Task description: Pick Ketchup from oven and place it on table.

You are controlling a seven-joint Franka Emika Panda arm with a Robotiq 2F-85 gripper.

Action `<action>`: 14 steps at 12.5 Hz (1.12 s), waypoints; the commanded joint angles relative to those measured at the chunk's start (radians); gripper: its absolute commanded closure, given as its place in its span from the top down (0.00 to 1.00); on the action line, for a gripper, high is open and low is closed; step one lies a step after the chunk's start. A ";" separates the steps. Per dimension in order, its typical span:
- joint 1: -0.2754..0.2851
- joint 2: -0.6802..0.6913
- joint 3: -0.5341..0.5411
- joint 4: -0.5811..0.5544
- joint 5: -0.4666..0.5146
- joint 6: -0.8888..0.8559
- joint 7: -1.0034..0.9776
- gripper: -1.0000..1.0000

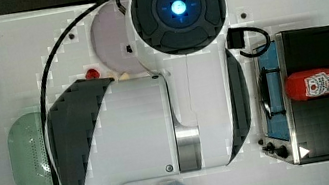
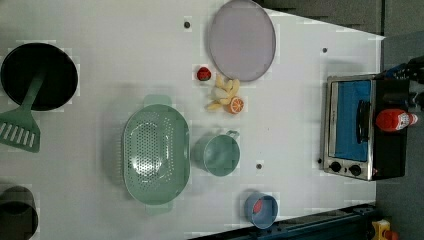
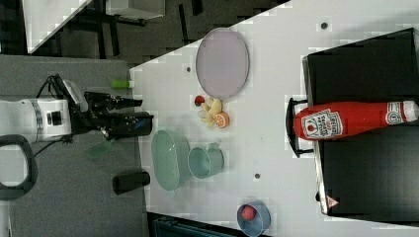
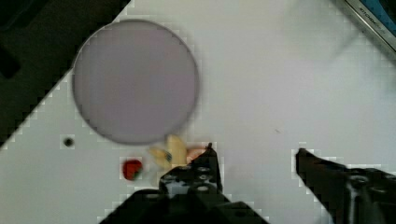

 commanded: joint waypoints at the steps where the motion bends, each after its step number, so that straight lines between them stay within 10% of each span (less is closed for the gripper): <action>1: -0.022 -0.340 -0.048 -0.184 -0.017 -0.172 0.034 0.80; 3: -0.023 -0.339 -0.048 -0.185 -0.017 -0.171 0.034 1.00; 14: -0.120 -0.155 -0.325 -0.182 -0.019 0.070 0.033 1.00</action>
